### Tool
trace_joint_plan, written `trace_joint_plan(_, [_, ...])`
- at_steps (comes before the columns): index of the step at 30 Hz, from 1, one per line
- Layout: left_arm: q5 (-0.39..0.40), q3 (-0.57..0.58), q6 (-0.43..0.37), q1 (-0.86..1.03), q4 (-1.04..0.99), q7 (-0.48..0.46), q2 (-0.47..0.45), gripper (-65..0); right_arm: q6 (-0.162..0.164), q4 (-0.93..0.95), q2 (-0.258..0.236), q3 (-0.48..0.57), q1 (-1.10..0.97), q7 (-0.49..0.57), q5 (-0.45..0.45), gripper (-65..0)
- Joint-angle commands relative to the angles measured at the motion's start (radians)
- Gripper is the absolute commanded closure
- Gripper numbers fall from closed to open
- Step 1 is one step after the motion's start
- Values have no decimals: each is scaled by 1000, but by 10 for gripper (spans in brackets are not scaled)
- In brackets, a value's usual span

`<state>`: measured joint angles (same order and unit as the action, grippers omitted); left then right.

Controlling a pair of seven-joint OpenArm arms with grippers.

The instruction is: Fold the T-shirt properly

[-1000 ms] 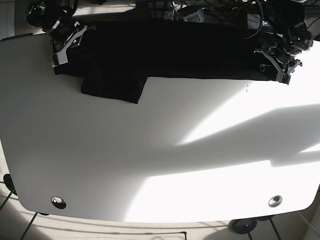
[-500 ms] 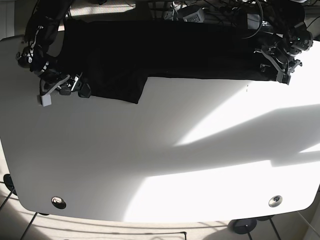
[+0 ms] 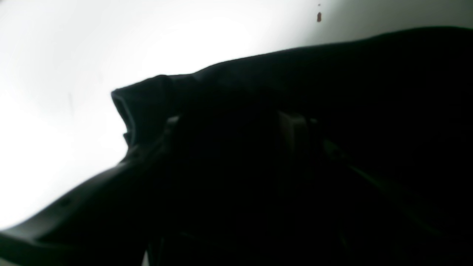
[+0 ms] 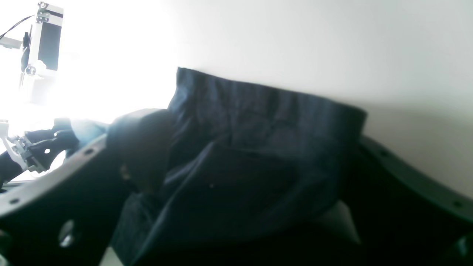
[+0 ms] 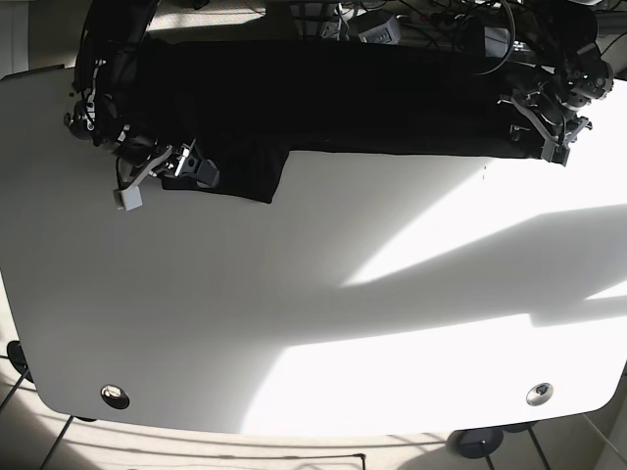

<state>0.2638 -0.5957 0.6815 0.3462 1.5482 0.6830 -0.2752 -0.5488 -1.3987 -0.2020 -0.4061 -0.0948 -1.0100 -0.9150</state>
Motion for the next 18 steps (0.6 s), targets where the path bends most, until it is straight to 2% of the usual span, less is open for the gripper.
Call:
trace_joint_plan(1, [-27,0,-7,4,-1,37,-11,-306,11,-12,-7,-1,4,9,18,-395])
trace_joint_plan(2, [-27,0,-7,4,-2,37,-11,-306,5,-14,-9,-1,4,24,18,-233])
trace_joint_plan(4, [-27,0,-7,4,-4,37,-11,-306,5,-20,-11,-1,5,27,15,-6])
trace_joint_plan(5, [-27,0,-7,4,-4,37,-11,-306,5,-41,-11,-6,5,27,14,-51])
trace_joint_plan(6, [-27,0,-7,4,-4,37,-11,-306,5,-101,-9,-9,-6,29,12,-22])
trace_joint_plan(9, [-27,1,-7,4,-4,37,-11,-306,5,-252,-7,-9,-64,26,-8,-21])
trace_joint_plan(14, [-28,1,-7,4,-4,37,-11,-306,5,-431,-18,-3,-233,24,-237,-21])
trace_joint_plan(18, [-28,0,-7,4,-4,37,-31,-306,11,-552,-12,-10,-389,24,-304,-21])
